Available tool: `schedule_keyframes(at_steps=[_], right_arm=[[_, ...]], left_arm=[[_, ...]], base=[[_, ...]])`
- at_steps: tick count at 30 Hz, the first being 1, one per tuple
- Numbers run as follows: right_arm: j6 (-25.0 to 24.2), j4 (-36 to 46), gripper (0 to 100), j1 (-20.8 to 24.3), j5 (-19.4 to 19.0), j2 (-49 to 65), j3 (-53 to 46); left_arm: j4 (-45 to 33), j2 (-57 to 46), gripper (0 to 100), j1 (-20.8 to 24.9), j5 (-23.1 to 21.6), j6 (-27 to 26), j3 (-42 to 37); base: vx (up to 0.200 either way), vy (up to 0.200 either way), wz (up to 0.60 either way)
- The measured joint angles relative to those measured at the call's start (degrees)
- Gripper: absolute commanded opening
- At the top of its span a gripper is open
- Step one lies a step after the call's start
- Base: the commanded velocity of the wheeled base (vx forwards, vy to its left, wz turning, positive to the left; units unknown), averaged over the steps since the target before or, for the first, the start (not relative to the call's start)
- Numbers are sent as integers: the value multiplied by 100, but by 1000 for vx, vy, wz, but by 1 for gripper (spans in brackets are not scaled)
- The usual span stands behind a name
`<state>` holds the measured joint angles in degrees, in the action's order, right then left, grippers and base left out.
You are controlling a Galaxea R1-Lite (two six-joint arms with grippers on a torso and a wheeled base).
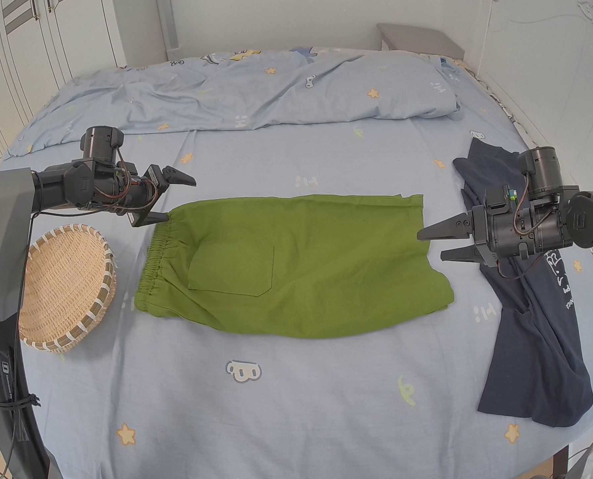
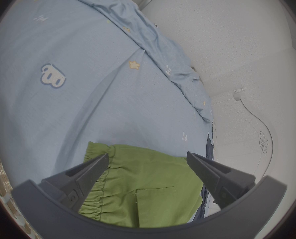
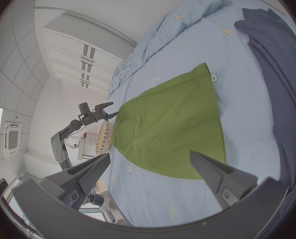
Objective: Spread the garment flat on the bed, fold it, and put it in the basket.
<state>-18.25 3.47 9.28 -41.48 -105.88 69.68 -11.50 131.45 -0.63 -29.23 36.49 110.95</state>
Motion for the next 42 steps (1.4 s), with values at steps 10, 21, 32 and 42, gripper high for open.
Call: schedule_keyframes(at_steps=[10, 21, 32, 42], right_arm=[[11, -6, 100, 22, 5, 17, -9], [88, -11, 100, 249, 38, -521, 13], [132, -15, 100, 380, 35, -614, -96], [137, -39, 100, 456, 35, -518, -183]], left_arm=[[-126, -402, 100, -11, -43, -17, -450], [176, -1434, 100, -24, -13, -202, -2325], [2266, -2010, 100, -77, 547, -310, -4607], [2920, -2103, 100, -190, 736, -567, -5400]], base=[[0, 0, 0], [0, 0, 0], [0, 0, 0], [0, 0, 0]])
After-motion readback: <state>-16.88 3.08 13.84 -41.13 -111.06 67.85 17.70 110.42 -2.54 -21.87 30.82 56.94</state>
